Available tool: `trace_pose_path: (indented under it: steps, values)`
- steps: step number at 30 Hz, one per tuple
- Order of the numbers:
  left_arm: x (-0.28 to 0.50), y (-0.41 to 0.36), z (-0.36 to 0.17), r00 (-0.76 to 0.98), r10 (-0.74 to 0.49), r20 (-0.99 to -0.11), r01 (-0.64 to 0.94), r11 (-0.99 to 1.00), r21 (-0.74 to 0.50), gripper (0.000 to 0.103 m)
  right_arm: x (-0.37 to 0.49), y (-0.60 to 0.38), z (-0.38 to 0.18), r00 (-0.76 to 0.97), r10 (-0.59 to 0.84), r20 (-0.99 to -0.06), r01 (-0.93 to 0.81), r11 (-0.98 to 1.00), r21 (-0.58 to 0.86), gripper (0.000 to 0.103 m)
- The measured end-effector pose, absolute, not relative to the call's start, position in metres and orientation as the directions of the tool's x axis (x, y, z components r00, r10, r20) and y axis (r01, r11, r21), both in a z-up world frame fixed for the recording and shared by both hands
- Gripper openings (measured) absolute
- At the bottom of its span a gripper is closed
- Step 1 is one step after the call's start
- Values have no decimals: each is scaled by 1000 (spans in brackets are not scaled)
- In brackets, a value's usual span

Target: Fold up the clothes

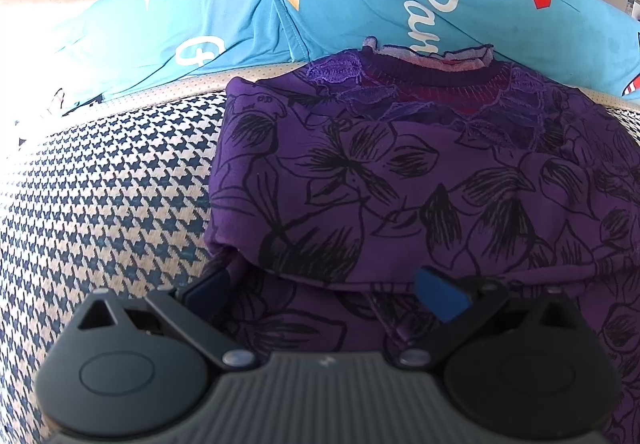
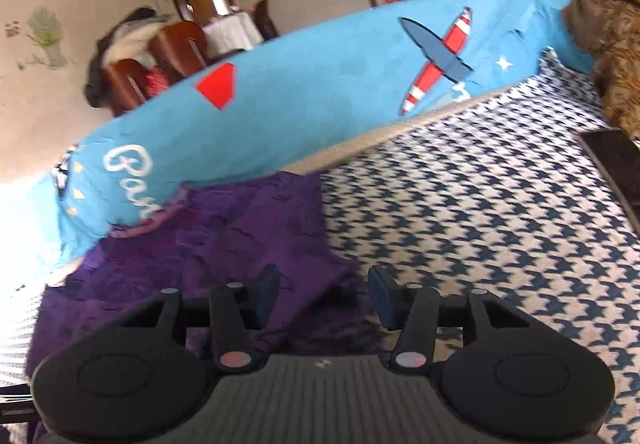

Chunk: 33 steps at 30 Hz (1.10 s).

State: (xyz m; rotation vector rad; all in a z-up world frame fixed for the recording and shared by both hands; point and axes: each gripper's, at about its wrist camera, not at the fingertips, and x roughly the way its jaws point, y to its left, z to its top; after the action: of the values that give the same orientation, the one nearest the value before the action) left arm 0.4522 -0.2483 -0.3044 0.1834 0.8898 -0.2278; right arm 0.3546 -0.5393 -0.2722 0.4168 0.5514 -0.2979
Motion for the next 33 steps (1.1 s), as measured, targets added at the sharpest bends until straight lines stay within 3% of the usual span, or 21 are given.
trace_pose_path:
  steps: [4, 8, 17, 21, 22, 28, 33]
  values:
    - [453, -248, -306, 608, -119, -785, 274, 959, 67, 103, 362, -522, -270, 853, -21, -521, 243, 899, 363, 49]
    - [453, -248, -306, 609, -121, -784, 277, 958, 67, 103, 379, -501, -276, 839, 39, -543, 175, 925, 336, 49]
    - [453, -245, -304, 606, -121, -786, 269, 961, 60, 103, 409, -471, -300, 787, 13, -617, 141, 970, 200, 49]
    - [453, -243, -303, 610, -119, -784, 266, 962, 62, 103, 409, -465, -301, 791, 4, -612, 138, 973, 184, 13]
    - [453, -243, -303, 610, -118, -784, 264, 963, 61, 103, 408, -463, -300, 799, -4, -601, 136, 975, 173, 10]
    - [453, -243, -303, 616, -113, -780, 258, 964, 64, 103, 396, -451, -274, 879, -64, -472, 134, 984, 115, 7]
    - [451, -247, -307, 612, -106, -784, 264, 961, 76, 103, 395, -464, -266, 878, -204, -433, 272, 957, 101, 7]
